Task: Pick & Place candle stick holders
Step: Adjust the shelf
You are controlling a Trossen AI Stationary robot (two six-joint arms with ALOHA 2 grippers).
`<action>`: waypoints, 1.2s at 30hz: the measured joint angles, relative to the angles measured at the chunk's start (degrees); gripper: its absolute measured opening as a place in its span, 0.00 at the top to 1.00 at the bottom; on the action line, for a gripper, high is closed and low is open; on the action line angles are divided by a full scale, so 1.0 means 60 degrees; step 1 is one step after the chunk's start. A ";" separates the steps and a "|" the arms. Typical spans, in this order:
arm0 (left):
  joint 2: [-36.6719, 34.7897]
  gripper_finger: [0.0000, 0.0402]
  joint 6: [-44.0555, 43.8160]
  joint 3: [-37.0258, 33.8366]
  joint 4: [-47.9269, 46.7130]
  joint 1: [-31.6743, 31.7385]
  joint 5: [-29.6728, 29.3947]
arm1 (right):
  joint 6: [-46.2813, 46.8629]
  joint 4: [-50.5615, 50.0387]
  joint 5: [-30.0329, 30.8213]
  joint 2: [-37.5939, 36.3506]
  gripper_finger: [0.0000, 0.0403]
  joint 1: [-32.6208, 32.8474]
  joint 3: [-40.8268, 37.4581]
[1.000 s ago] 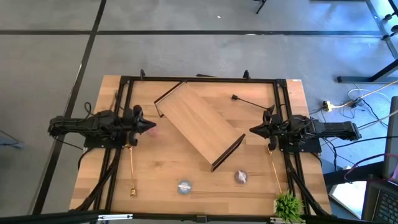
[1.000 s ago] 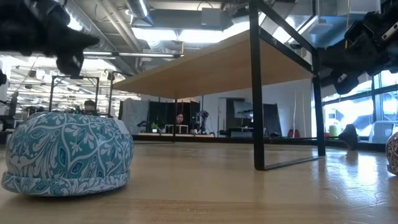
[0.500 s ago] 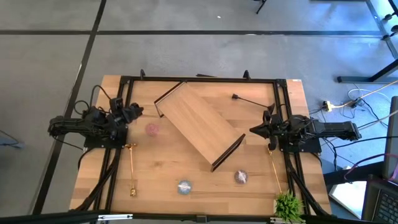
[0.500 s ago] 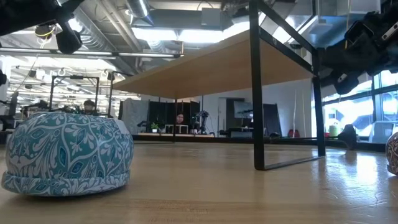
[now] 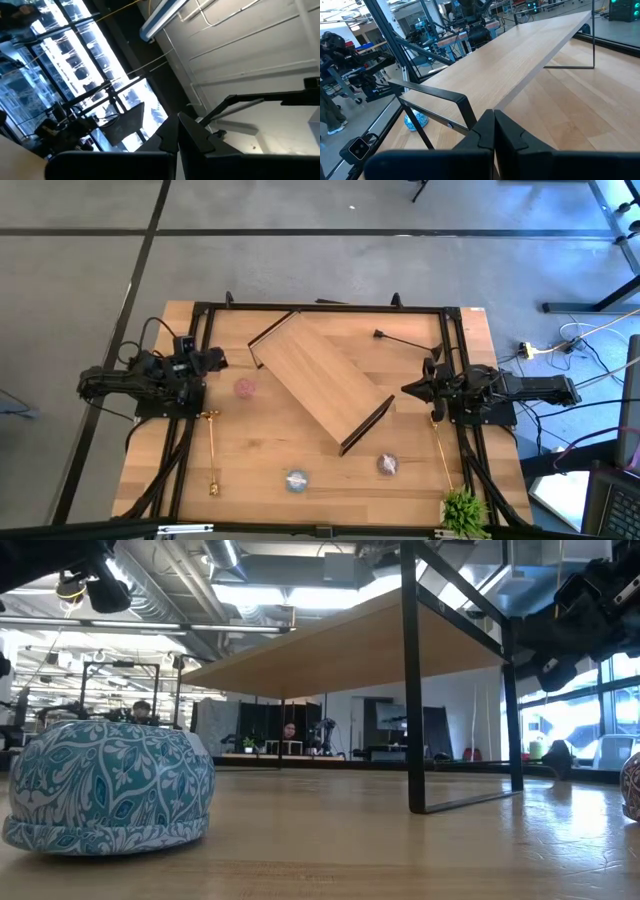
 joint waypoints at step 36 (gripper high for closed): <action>0.6397 0.99 0.3861 0.3863 0.2131 0.0000 -0.1253 | 0.2832 0.1699 0.0282 0.0003 1.00 0.0001 0.0004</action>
